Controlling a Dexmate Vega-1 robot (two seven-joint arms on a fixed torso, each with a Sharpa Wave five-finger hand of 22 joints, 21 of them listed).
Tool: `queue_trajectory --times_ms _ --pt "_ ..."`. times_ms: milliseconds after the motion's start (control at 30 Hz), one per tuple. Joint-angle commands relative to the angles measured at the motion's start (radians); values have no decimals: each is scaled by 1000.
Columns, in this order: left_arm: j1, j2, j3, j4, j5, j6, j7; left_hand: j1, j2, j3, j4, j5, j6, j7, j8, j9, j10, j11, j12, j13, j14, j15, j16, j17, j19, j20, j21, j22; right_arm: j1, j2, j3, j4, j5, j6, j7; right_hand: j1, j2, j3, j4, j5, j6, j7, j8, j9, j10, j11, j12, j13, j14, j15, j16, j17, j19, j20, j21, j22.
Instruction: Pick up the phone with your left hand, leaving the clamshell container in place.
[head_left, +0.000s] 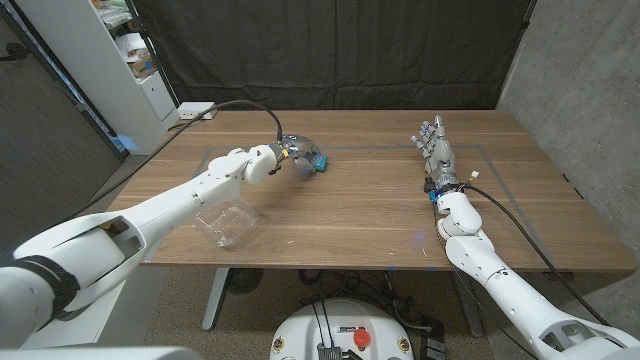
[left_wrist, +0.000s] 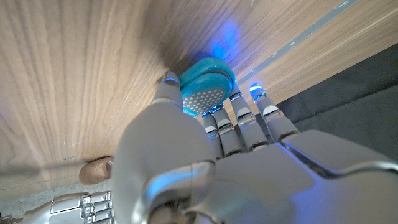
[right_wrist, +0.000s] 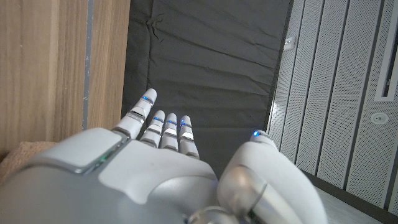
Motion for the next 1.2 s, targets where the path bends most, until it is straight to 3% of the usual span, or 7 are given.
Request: queue_trajectory --times_ms 33,1200 --pt "5 4 -21 -24 -13 5 0 3 10 8 2 -6 4 10 -3 0 6 8 -4 6 3 -53 -4 4 4 5 1 2 0 0 -1 -5 -7 2 -7 2 11 -5 4 2 4 1 -4 0 8 -3 0 4 10 -5 7 -1 9 -3 -4 5" --pt "30 61 -120 -200 -41 25 -23 8 19 8 7 -39 25 12 -6 2 28 7 -5 16 32 -58 0 7 12 7 -2 2 -20 -11 2 -51 -25 -6 -39 3 16 -9 3 0 11 -1 -3 0 8 -3 -4 4 12 -3 6 -1 11 0 -21 5"
